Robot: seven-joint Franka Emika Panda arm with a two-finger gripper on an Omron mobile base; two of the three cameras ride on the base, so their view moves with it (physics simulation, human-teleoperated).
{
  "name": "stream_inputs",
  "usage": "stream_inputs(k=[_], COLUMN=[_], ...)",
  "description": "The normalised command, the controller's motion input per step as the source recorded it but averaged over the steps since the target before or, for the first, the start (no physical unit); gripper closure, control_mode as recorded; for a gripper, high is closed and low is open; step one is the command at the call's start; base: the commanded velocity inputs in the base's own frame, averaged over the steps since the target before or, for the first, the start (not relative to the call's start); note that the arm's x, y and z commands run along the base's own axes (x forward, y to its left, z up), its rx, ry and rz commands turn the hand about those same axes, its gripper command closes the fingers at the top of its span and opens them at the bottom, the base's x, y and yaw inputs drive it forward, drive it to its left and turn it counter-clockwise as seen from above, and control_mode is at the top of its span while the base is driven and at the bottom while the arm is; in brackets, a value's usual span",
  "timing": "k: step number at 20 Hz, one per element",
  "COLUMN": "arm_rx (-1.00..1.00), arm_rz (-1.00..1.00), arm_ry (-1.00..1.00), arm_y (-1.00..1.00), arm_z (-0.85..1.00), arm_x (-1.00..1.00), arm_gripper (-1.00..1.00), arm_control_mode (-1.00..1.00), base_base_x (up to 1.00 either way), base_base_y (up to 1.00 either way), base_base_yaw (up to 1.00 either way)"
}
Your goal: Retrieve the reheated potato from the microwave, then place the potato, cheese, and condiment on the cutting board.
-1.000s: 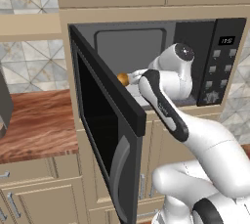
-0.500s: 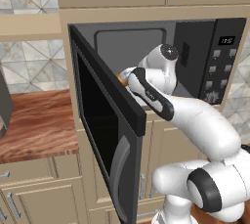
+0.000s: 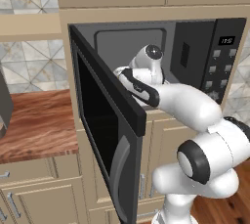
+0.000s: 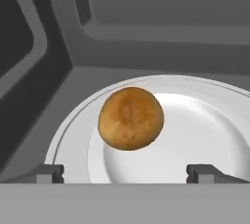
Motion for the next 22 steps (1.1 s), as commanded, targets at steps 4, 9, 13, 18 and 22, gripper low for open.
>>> stream_inputs(k=[4, 9, 13, 18, 22], arm_rx=[0.0, 0.0, 0.0, 0.0, 0.0], arm_rz=[-0.06, -0.03, -0.01, 0.0, 0.0], arm_ry=[0.03, 0.05, 0.1, 0.1, 0.08], arm_y=[0.04, 0.05, 0.06, 0.09, 0.08], arm_z=[-0.18, -0.19, -0.17, -0.19, -0.23], arm_x=[0.55, 0.48, 0.34, 0.25, 0.26], arm_gripper=[-1.0, -1.0, -1.0, -1.0, -1.0], arm_control_mode=[-1.0, -1.0, -1.0, -1.0, -1.0], base_base_x=[0.0, 0.0, 0.0, 0.0, 0.0], base_base_y=[0.0, 0.0, 0.0, 0.0, 0.0], base_base_yaw=[0.0, 0.0, 0.0, 0.0, 0.0])
